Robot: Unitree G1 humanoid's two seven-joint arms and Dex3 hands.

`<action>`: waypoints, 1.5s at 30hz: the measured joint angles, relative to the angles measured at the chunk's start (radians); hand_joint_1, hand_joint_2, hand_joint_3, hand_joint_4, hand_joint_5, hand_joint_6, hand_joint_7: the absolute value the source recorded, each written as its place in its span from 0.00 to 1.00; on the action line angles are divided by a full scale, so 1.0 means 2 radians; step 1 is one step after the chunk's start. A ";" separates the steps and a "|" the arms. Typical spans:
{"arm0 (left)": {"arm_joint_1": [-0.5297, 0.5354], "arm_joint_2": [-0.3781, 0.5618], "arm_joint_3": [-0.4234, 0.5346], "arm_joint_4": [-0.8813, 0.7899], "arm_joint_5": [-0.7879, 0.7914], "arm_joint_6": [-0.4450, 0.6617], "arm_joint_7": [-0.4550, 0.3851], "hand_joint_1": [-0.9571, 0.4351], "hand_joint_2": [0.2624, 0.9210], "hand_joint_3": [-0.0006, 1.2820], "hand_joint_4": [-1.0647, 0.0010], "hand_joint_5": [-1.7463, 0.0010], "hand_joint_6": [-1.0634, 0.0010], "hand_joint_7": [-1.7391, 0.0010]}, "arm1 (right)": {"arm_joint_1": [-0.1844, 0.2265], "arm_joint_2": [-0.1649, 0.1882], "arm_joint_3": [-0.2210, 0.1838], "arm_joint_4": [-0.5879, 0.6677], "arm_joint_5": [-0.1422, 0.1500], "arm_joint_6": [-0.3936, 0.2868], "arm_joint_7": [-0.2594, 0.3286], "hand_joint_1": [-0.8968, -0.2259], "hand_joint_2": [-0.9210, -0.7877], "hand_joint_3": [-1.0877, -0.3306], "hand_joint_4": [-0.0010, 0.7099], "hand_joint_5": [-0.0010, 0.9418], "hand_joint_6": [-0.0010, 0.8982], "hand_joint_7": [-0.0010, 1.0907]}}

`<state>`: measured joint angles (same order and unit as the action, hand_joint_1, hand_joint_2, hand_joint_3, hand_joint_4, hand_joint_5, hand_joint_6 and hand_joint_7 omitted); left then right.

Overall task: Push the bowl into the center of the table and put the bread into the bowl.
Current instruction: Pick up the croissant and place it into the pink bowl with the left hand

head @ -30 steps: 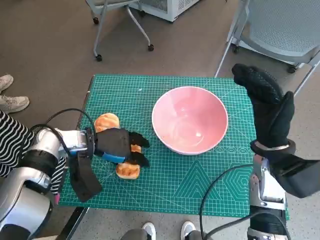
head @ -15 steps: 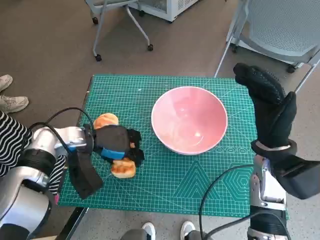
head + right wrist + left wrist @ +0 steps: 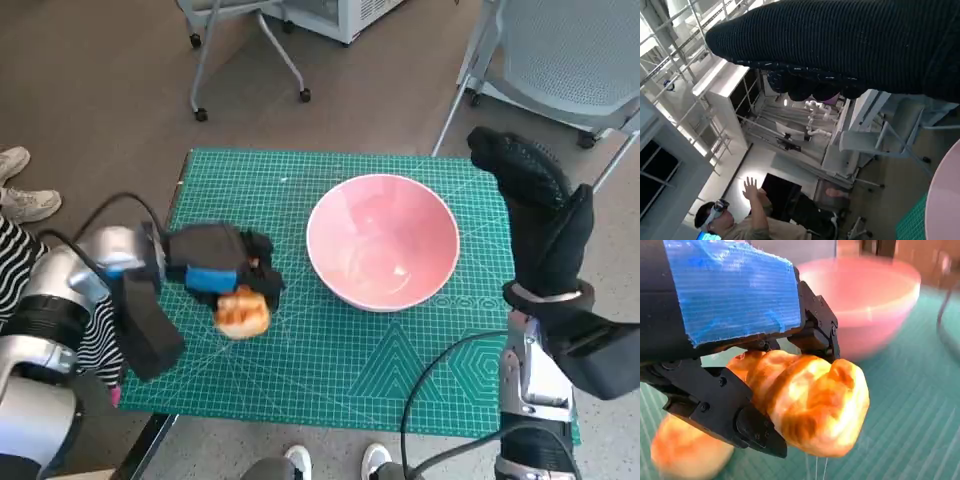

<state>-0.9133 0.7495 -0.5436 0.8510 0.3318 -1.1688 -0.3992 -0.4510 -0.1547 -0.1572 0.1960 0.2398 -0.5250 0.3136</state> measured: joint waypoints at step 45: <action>-0.114 -0.252 0.087 0.081 0.053 0.229 0.074 0.59 0.95 0.15 0.59 0.58 0.59 0.29 | 0.006 -0.009 -0.015 -0.010 0.013 -0.003 -0.004 0.36 0.00 0.49 0.24 0.00 0.06 0.50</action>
<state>-1.1411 0.2449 -0.3697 1.0129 0.4383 -0.7099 -0.2514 -0.4398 -0.1718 -0.1882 0.1760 0.2667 -0.5315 0.3065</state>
